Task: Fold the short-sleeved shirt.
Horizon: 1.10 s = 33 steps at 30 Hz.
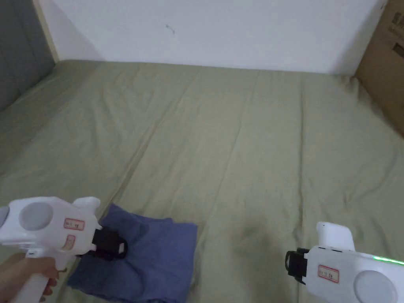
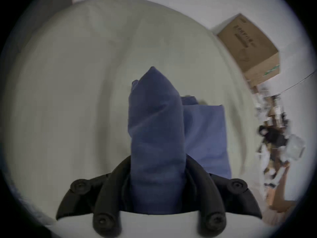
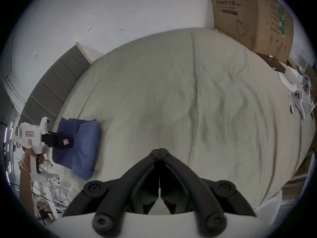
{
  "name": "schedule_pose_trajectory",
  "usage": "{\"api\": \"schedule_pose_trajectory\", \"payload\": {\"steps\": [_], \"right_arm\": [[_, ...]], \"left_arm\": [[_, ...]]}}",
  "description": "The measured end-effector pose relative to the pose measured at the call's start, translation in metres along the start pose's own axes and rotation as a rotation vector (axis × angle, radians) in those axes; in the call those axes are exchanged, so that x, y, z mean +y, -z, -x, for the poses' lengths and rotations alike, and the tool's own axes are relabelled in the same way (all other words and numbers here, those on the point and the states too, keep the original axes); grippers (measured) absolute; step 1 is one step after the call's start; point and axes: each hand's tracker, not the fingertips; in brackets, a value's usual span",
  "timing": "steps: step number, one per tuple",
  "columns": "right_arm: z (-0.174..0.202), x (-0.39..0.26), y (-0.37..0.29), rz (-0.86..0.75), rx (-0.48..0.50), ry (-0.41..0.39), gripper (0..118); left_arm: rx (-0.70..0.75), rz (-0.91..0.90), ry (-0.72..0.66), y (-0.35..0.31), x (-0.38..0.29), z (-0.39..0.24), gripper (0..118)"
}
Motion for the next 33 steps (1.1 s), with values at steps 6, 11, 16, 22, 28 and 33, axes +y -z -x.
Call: {"api": "schedule_pose_trajectory", "payload": {"steps": [6,11,16,22,28,33], "right_arm": [[0.021,0.016,0.017,0.005,0.017,0.02,0],[0.032,0.017,0.028,0.023,0.012,-0.01,0],[0.033,0.012,0.03,0.049,0.023,-0.014,0],[0.025,0.009,0.024,0.05,0.035,-0.004,0],[0.011,0.006,0.007,0.025,0.049,0.008,0],[-0.007,-0.001,-0.016,-0.021,0.036,0.02,0]], "left_arm": [[0.382,0.036,0.063,-0.038,0.023,0.073,27],[0.702,0.083,0.141,-0.039,0.035,0.118,39],[0.808,0.01,0.131,-0.051,0.034,0.12,106],[0.532,-0.136,-0.048,-0.077,0.029,0.077,50],[0.335,-0.245,0.017,-0.081,-0.002,-0.021,0],[0.337,-0.388,0.03,-0.072,-0.036,-0.119,0]]}}
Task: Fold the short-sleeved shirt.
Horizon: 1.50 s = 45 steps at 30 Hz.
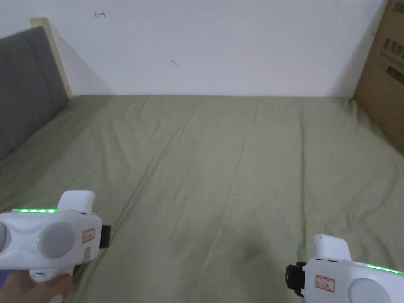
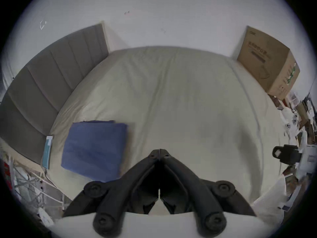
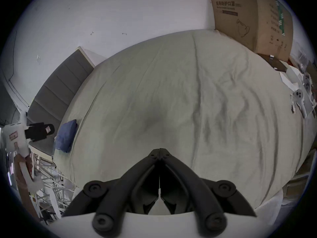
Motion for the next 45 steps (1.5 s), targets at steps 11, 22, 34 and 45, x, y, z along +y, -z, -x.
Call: {"api": "schedule_pose_trajectory", "payload": {"steps": [11,22,34,45], "right_arm": [[-0.01,0.016,-0.092,-0.339,-0.128,-0.081,0],[0.025,0.042,-0.185,-0.718,-0.254,-0.241,0],[0.04,0.026,-0.22,-0.834,-0.26,-0.244,0],[0.037,0.028,-0.215,-0.824,-0.255,-0.216,90]], "left_arm": [[0.07,-0.402,0.066,-0.088,-0.017,-0.114,0],[0.07,-0.676,0.04,-0.16,-0.004,-0.159,0],[0.046,-0.722,0.04,-0.191,-0.016,-0.163,0],[-0.005,-0.729,0.06,-0.192,-0.015,-0.163,101]]}}
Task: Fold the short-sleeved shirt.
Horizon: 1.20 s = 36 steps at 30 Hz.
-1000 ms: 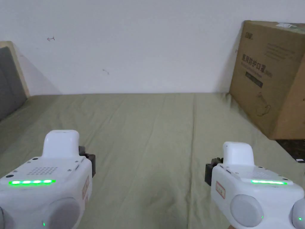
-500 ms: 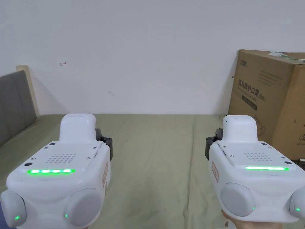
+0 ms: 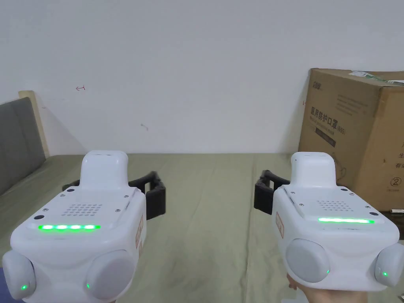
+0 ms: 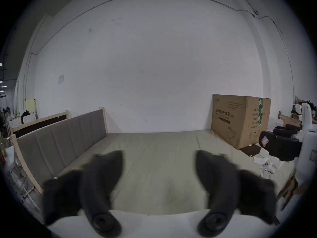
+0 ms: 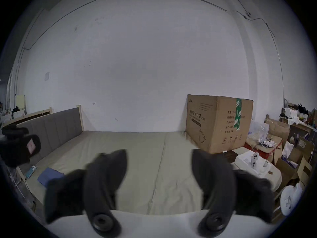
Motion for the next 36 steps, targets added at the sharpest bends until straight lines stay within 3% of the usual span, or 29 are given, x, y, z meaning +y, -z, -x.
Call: {"api": "schedule_pose_trajectory", "payload": {"steps": [1,6,11,16,36], "right_arm": [[-0.001,-0.001,0.0,-0.004,-0.001,0.008,96],[0.0,-0.003,0.001,-0.022,-0.01,-0.006,103],[0.002,-0.006,0.003,-0.018,-0.009,-0.012,103],[0.002,-0.007,0.004,-0.006,0.001,-0.001,103],[-0.009,-0.016,0.015,0.073,0.028,0.03,103]], "left_arm": [[-0.008,0.008,-0.006,0.0,0.0,-0.001,110],[-0.023,-0.044,-0.003,-0.004,-0.005,-0.002,114],[-0.014,-0.033,0.076,0.0,-0.007,-0.01,114],[-0.058,0.012,0.043,0.002,-0.009,-0.01,114],[0.041,0.114,0.008,0.009,0.0,-0.017,114]]}}
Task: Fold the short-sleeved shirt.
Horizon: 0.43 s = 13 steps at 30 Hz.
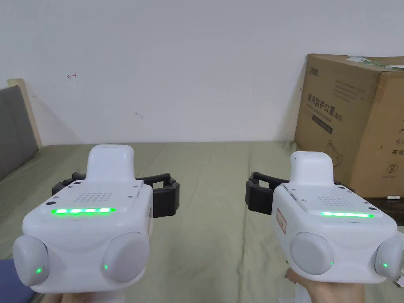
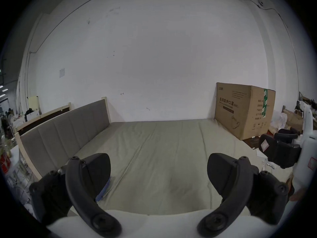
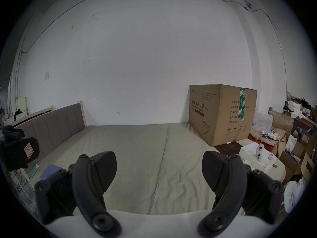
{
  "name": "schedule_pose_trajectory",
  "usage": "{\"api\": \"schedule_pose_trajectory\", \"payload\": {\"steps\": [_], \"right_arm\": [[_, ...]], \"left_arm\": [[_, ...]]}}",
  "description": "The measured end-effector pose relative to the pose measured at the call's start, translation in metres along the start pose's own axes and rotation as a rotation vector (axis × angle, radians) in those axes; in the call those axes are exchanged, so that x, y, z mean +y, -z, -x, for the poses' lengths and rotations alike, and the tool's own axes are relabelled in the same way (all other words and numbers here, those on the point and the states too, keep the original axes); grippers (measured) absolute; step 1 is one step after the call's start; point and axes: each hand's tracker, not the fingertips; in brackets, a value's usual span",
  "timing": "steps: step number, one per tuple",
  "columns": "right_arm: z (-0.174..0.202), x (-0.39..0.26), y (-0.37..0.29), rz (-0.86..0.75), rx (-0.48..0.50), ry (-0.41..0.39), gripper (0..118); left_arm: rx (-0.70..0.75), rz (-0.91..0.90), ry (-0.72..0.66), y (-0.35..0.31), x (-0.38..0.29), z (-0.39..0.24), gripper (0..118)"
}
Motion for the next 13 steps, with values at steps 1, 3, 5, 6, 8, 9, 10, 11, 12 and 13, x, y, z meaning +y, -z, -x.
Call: {"api": "schedule_pose_trajectory", "payload": {"steps": [1,3,5,6,8,9,10,11,12,13], "right_arm": [[0.0,-0.001,0.0,0.002,0.002,0.002,103],[0.0,-0.001,0.0,0.008,0.011,0.006,103],[0.001,-0.002,0.0,0.006,0.008,0.004,103],[0.001,-0.002,0.0,0.005,0.005,0.001,103],[0.001,-0.002,-0.001,0.005,0.002,-0.001,103],[0.0,-0.002,-0.001,0.004,0.004,0.0,103],[0.0,-0.002,-0.002,0.0,0.006,0.001,103],[0.0,-0.002,-0.003,-0.004,0.004,0.001,103],[0.0,-0.002,-0.003,-0.008,0.001,0.0,103],[0.0,-0.002,-0.004,-0.011,-0.003,-0.002,103]], "left_arm": [[-0.006,0.001,-0.001,0.0,0.0,0.0,114],[-0.006,-0.001,0.011,0.0,0.0,-0.001,114],[0.014,-0.012,0.035,-0.001,-0.001,-0.005,114],[0.015,-0.03,0.038,-0.002,-0.003,-0.005,114],[0.013,-0.061,0.043,-0.004,-0.007,-0.003,114],[-0.015,-0.073,0.056,-0.003,-0.008,-0.001,114],[-0.025,-0.074,0.06,-0.003,-0.008,-0.001,114],[-0.015,-0.071,0.066,-0.003,-0.009,-0.001,114],[-0.003,-0.07,0.068,-0.003,-0.01,-0.002,114],[-0.001,-0.074,0.068,-0.003,-0.011,-0.002,114]]}}
